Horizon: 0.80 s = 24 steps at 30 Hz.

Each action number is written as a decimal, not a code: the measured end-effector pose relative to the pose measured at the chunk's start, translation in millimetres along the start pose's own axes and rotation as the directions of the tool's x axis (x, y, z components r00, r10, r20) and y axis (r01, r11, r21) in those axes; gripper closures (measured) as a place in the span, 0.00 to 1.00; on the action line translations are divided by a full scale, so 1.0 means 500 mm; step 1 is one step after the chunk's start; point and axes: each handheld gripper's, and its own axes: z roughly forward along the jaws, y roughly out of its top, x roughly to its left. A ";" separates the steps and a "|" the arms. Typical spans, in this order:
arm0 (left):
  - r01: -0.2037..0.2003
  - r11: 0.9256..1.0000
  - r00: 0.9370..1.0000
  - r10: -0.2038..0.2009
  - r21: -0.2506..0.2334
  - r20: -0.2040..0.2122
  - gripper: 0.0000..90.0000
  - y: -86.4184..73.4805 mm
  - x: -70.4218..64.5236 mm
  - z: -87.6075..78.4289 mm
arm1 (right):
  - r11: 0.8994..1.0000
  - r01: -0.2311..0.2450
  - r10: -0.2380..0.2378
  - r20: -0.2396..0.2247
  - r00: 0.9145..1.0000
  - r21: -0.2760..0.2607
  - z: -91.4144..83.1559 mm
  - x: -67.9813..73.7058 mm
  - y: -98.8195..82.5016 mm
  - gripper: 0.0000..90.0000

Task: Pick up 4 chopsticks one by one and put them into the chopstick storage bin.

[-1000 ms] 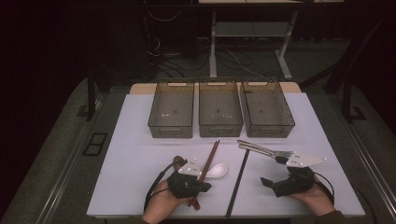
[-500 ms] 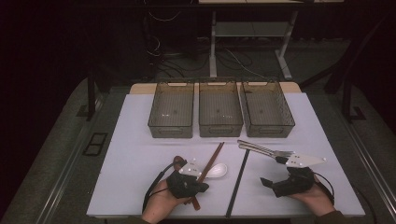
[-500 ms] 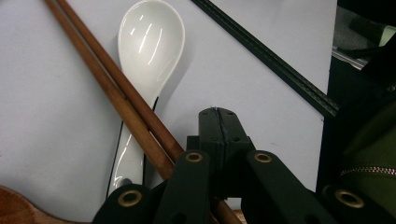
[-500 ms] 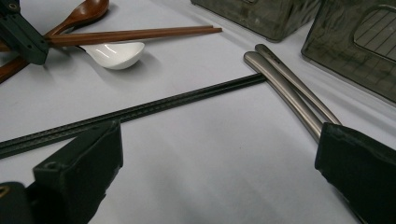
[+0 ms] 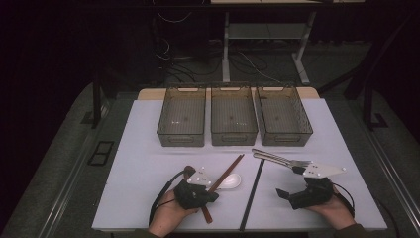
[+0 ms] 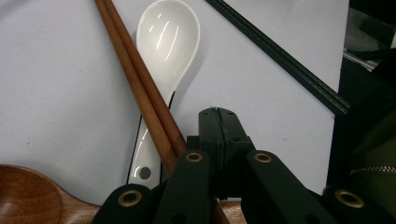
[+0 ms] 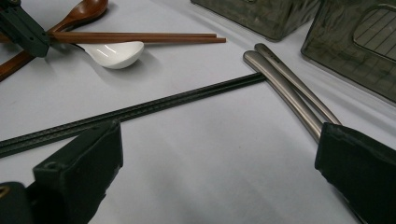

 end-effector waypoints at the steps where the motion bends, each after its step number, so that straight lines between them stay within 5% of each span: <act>1: 0.000 1.000 1.000 0.000 0.000 -0.004 0.99 0.000 0.001 -0.001 | 1.000 -0.001 0.001 0.000 1.000 0.000 0.000 0.000 0.000 0.01; 24: 0.018 1.000 0.997 -0.017 0.000 -0.074 0.99 -0.016 0.022 -0.033 | 1.000 -0.002 0.002 0.000 1.000 -0.001 -0.001 0.000 0.000 0.01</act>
